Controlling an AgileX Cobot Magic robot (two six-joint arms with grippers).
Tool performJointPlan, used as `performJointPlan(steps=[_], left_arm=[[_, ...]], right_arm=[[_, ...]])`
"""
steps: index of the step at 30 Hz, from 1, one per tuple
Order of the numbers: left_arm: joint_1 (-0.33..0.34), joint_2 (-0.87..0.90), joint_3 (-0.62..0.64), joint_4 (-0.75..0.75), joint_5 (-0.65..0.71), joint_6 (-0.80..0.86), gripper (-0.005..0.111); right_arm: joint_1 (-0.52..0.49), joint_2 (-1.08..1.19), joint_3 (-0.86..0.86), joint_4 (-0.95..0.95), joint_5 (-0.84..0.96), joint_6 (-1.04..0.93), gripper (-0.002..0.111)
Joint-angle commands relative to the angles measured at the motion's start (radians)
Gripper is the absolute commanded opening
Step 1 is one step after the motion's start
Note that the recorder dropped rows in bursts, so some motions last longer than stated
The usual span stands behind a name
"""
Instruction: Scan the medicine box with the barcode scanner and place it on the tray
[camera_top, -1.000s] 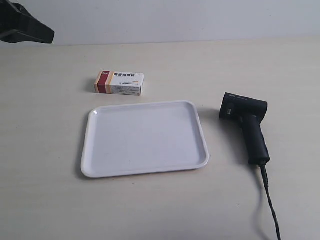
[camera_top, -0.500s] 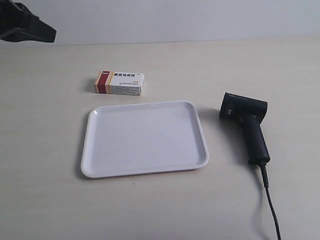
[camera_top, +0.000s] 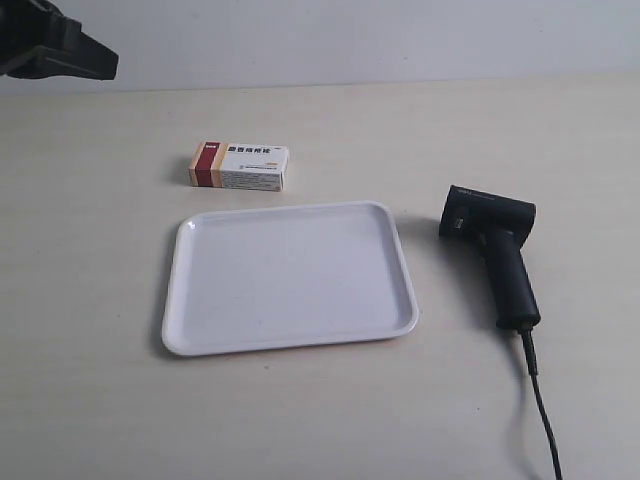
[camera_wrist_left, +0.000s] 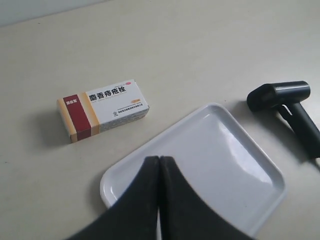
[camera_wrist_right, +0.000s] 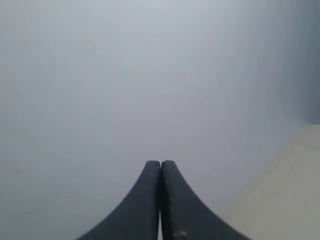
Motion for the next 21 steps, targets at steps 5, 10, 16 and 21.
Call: performJointPlan(steps=[5, 10, 16, 21], left_arm=[[-0.01, 0.11, -0.019, -0.013, 0.002, 0.007, 0.0], [-0.041, 0.192, -0.085, 0.052, -0.007, 0.034, 0.0], [-0.133, 0.301, -0.281, 0.209, 0.03, -0.109, 0.0], [-0.203, 0.369, -0.422, 0.436, 0.067, -0.109, 0.007]], right_arm=[[-0.006, 0.052, -0.207, -0.26, 0.286, -0.007, 0.0], [-0.006, 0.227, -0.381, -0.264, 0.648, -0.125, 0.0], [-0.006, 0.508, -0.622, -0.207, 1.122, -0.315, 0.0], [-0.006, 0.625, -0.685, -0.078, 1.211, -0.464, 0.0]])
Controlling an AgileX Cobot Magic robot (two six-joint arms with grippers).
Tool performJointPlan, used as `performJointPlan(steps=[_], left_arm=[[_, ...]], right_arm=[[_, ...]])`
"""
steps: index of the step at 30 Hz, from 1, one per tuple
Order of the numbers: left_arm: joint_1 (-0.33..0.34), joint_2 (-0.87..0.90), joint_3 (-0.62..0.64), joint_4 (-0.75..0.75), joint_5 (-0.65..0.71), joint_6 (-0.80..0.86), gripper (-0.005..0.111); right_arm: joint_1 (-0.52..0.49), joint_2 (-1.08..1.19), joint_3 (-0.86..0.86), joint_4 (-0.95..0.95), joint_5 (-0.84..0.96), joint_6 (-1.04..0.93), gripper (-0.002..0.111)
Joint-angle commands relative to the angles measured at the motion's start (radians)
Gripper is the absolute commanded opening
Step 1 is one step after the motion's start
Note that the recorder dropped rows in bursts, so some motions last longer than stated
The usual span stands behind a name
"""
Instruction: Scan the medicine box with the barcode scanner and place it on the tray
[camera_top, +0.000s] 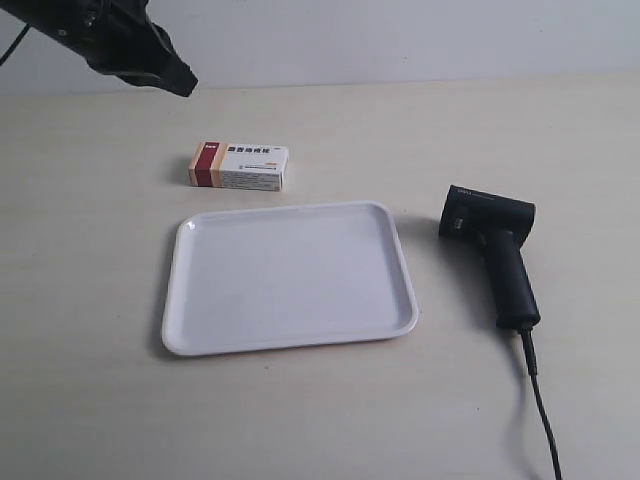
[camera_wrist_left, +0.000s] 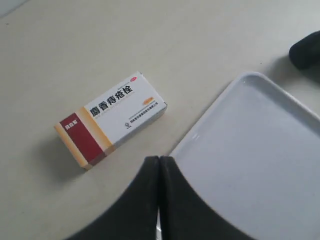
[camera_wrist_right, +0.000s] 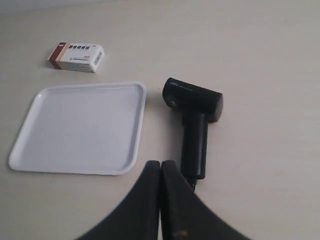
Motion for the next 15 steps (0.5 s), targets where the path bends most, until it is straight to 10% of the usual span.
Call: performJointPlan(steps=[1, 6, 15], left_arm=[[-0.046, 0.043, -0.093, 0.123, 0.058, -0.005, 0.015], [-0.111, 0.068, -0.117, 0.265, 0.065, 0.033, 0.066], [-0.14, 0.068, -0.117, 0.293, 0.064, 0.064, 0.09]], right_arm=[[-0.006, 0.051, -0.021, 0.093, 0.022, -0.093, 0.0], [-0.005, 0.064, -0.021, 0.172, 0.031, -0.235, 0.0], [0.064, 0.064, -0.021, 0.184, 0.027, -0.239, 0.0]])
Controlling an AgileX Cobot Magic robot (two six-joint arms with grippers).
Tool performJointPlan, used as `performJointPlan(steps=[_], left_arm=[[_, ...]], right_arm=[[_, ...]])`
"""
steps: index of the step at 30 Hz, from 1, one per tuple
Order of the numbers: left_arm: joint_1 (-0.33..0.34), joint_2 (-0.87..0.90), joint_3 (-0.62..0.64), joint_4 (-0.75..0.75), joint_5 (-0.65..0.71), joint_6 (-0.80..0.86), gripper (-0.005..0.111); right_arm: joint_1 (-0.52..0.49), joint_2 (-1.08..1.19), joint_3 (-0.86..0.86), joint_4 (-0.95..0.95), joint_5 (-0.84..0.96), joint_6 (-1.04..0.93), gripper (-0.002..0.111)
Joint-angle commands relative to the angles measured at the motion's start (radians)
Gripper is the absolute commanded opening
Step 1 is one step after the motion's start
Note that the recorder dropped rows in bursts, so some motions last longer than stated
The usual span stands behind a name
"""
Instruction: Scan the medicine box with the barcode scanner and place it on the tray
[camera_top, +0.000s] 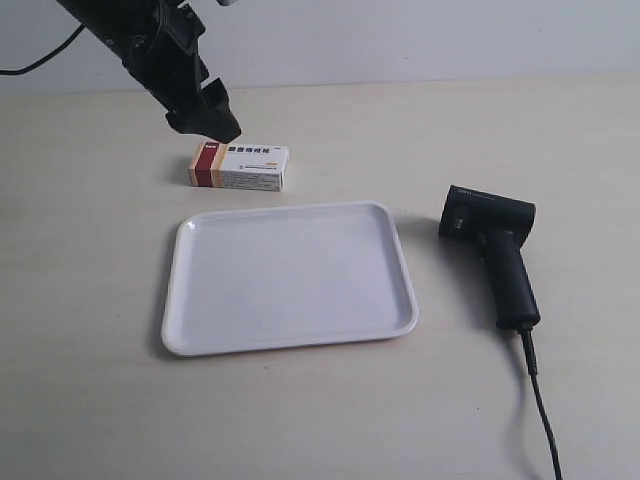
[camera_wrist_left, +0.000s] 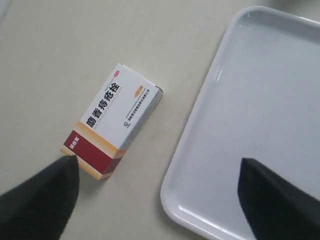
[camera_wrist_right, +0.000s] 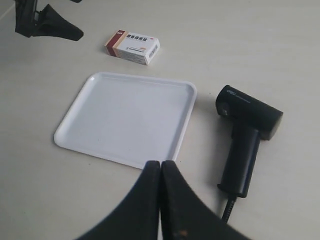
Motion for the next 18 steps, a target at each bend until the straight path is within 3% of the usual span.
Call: performJointPlan(steps=[1, 10, 14, 18], left_arm=[[-0.004, -0.003, -0.008, 0.019, 0.008, -0.005, 0.09], [-0.004, -0.003, -0.008, 0.019, 0.032, 0.021, 0.089], [0.0, -0.003, -0.008, 0.074, -0.118, 0.038, 0.089], [0.003, -0.003, -0.008, 0.123, -0.161, 0.043, 0.089]], right_arm=[[0.028, 0.0, -0.01, 0.005, -0.007, -0.013, 0.0], [0.027, 0.0, -0.01, 0.005, -0.005, -0.016, 0.0], [0.027, 0.0, -0.01, 0.005, 0.002, -0.012, 0.0], [0.027, 0.0, -0.008, 0.007, 0.019, -0.004, 0.0]])
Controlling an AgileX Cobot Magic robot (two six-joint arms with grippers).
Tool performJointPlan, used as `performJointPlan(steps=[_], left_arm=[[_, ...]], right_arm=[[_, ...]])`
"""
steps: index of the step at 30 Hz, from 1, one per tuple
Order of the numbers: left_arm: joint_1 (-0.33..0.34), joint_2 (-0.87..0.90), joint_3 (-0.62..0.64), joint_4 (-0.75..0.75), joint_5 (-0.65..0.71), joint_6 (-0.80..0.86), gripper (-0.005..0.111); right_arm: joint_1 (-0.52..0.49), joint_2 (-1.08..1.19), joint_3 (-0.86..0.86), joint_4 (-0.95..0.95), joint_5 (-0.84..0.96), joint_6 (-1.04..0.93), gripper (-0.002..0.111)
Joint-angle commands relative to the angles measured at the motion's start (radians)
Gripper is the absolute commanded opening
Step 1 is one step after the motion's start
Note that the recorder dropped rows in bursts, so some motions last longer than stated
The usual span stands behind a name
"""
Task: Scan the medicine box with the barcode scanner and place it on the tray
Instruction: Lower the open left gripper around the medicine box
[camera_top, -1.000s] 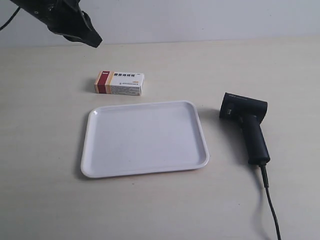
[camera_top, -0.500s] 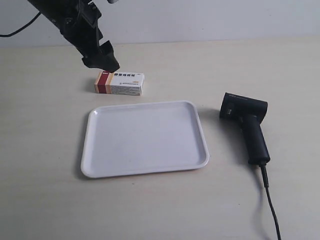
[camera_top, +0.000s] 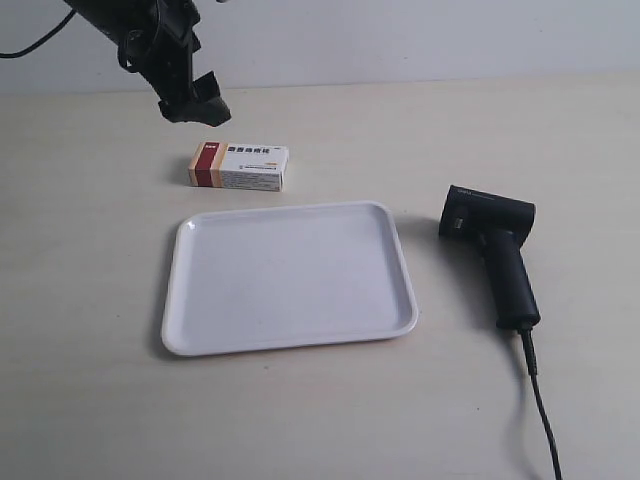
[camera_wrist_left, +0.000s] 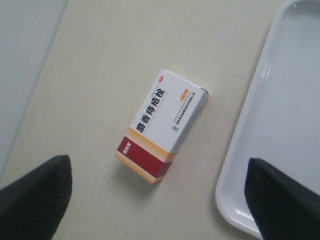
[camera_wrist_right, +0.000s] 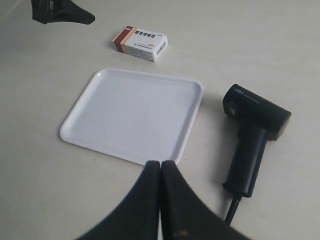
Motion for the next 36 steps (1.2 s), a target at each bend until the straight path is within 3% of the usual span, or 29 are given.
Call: performJointPlan(steps=[1, 8, 17, 26, 36], left_arm=[[0.007, 0.001, -0.008, 0.02, -0.06, 0.022, 0.089], [0.035, 0.1, -0.153, -0.028, 0.043, 0.129, 0.089], [0.037, 0.243, -0.337, -0.082, 0.165, 0.3, 0.089], [0.037, 0.327, -0.36, -0.072, 0.202, 0.442, 0.089], [0.037, 0.406, -0.369, -0.074, 0.126, 0.489, 0.089]], right_arm=[[0.004, 0.0, -0.008, 0.007, 0.02, 0.004, 0.0], [0.004, 0.037, -0.008, 0.013, 0.043, 0.004, 0.0], [0.075, 0.092, -0.008, 0.013, 0.049, 0.004, 0.0], [0.122, 0.119, -0.008, 0.011, 0.052, 0.004, 0.0], [0.122, 0.14, -0.008, 0.011, 0.048, 0.002, 0.0]])
